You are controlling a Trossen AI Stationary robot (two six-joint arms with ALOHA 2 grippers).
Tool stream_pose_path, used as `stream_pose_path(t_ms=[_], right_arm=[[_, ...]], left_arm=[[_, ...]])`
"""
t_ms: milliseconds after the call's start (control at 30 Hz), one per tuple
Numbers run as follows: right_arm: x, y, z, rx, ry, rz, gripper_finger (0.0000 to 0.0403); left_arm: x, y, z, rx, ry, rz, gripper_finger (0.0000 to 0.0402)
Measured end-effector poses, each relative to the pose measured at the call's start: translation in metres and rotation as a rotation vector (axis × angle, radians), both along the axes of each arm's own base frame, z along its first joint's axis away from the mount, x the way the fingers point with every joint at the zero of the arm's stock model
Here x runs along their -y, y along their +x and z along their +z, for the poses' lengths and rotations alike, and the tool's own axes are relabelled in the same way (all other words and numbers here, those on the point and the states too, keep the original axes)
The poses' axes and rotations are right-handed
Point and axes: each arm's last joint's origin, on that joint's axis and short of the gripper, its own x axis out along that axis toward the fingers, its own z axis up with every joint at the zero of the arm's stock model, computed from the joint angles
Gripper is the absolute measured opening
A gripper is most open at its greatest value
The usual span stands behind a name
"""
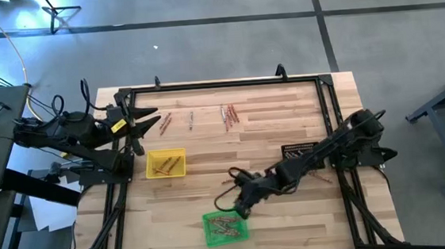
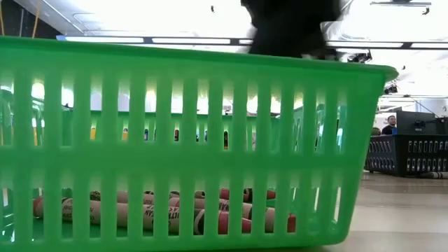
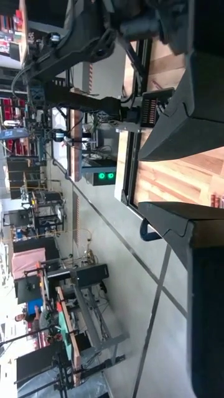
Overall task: Sort crayons
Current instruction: Put the bottom gray crayon into the black bin
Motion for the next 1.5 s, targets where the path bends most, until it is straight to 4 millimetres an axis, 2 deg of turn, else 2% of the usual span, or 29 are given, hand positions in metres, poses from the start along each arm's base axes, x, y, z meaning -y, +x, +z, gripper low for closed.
stream_pose_path(t_ms=[133, 333, 433, 533, 800, 933, 1067, 1300, 1500], right_arm=[[0.013, -0.034, 0.014, -0.247, -0.016, 0.032, 0.0026], [0.033, -0.098, 0.038, -0.660, -0.095, -0.027, 0.0026], [0.036, -0.122, 0.044, -0.787, -0.152, -0.043, 0.0027], [0.037, -0.136, 0.040, -0.831, -0.145, -0.011, 0.0041], [0.038, -0.170, 0.004, -1.018, -0.136, 0.027, 0.0097], [0.040, -0.185, -0.014, -1.043, -0.110, 0.060, 0.0105], [0.045, -0.199, -0.029, -0.993, -0.053, 0.038, 0.0106], [0.060, -0.221, -0.032, -0.918, -0.016, -0.019, 0.0106], [0.068, -0.233, -0.040, -0.892, -0.004, -0.015, 0.0106]], left_arm=[[0.000, 0.000, 0.000, 0.000, 0.000, 0.000, 0.0102], [0.000, 0.000, 0.000, 0.003, -0.005, 0.000, 0.0102], [0.000, 0.000, 0.000, 0.007, -0.009, 0.000, 0.0102], [0.000, 0.000, 0.000, 0.013, -0.021, 0.000, 0.0102], [0.000, 0.000, 0.001, 0.055, -0.116, 0.005, 0.0102], [0.000, 0.000, 0.003, 0.100, -0.162, 0.026, 0.0102], [0.000, 0.001, 0.007, 0.153, -0.199, 0.027, 0.0102], [0.001, 0.007, 0.010, 0.202, -0.236, 0.026, 0.0101], [0.006, 0.022, 0.010, 0.205, -0.237, 0.025, 0.0101]])
